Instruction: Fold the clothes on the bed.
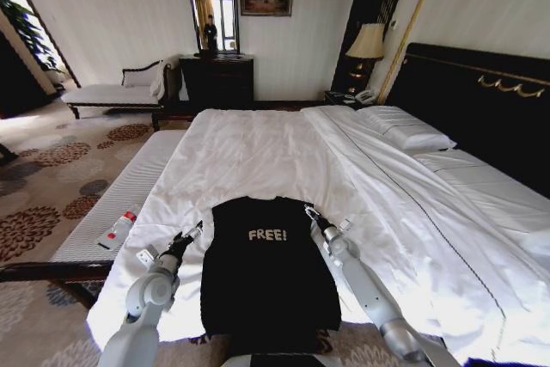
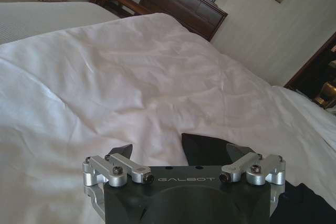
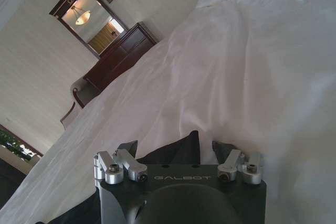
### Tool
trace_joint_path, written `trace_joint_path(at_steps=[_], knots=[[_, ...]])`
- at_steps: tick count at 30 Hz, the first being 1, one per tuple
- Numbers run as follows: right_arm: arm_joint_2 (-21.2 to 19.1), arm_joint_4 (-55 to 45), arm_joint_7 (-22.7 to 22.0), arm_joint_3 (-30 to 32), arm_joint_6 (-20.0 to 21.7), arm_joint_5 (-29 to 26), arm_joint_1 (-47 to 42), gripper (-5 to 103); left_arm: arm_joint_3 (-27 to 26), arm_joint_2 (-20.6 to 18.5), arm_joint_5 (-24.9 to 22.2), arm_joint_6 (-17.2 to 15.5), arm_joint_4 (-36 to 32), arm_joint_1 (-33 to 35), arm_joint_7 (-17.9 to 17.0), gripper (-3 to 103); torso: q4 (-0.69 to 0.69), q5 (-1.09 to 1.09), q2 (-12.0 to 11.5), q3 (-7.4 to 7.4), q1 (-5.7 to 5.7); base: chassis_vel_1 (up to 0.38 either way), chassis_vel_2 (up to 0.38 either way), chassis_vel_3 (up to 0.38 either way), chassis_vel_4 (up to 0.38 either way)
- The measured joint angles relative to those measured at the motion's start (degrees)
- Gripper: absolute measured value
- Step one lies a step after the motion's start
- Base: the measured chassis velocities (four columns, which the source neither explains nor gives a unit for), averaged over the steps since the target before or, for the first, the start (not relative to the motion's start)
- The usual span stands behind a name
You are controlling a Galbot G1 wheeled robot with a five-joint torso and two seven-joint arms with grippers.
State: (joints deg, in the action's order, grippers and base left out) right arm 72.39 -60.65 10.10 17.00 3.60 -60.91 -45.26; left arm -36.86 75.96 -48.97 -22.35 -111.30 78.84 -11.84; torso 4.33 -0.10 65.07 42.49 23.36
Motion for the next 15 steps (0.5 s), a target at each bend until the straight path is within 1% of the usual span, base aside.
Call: trace_joint_path(at_steps=[2,3,4,5,8,9,12,14,15], knots=[[0.0,0.1,0.1,0.0,-0.1,0.0,0.2,70,0.2,0.3,0.0,0.0,0.3,-0.3,0.0,100,0.00,0.00,0.0,0.00,0.00,0.000,0.000,0.000,0.000],[0.0,0.1,0.1,-0.1,-0.1,0.0,0.2,70,0.2,0.3,0.0,0.0,0.4,-0.5,0.0,100,0.00,0.00,0.0,0.00,0.00,0.000,0.000,0.000,0.000],[0.0,0.2,0.3,-0.1,-0.2,0.0,0.2,65,0.4,0.4,0.0,0.0,0.6,-0.8,0.0,100,0.01,0.00,0.0,0.00,0.00,0.000,0.000,0.000,0.000],[0.0,0.2,0.3,-0.1,-0.2,0.0,0.2,65,0.4,0.4,0.0,0.0,0.6,-0.8,0.0,100,0.01,0.00,0.0,0.00,0.00,0.000,0.000,0.000,0.000],[0.1,0.5,0.5,-0.1,-0.3,0.2,0.2,48,0.7,0.5,0.0,0.0,1.0,-1.7,0.0,100,0.01,0.00,0.0,0.00,0.00,0.000,0.000,0.000,0.000],[0.1,0.5,0.5,-0.1,-0.3,0.2,0.2,48,0.7,0.5,0.0,0.0,1.0,-1.7,0.0,100,0.01,0.00,0.0,0.00,0.00,0.000,0.000,0.000,0.000],[0.2,1.0,0.9,-0.1,-0.5,0.5,0.2,32,0.9,0.2,0.0,-0.1,1.3,-2.5,-0.1,100,0.01,0.00,0.0,0.00,0.00,0.000,0.000,0.000,0.000],[0.2,1.1,0.9,0.0,-0.6,0.6,0.2,32,0.9,0.2,-0.1,-0.1,1.4,-2.6,-0.1,100,0.01,0.00,0.0,0.00,0.00,0.000,0.000,0.000,0.000],[0.2,1.2,1.0,0.0,-0.6,0.6,0.3,27,0.9,0.1,-0.1,-0.1,1.5,-2.8,-0.1,100,0.00,0.00,0.0,0.00,0.00,0.000,0.000,0.000,0.000]])
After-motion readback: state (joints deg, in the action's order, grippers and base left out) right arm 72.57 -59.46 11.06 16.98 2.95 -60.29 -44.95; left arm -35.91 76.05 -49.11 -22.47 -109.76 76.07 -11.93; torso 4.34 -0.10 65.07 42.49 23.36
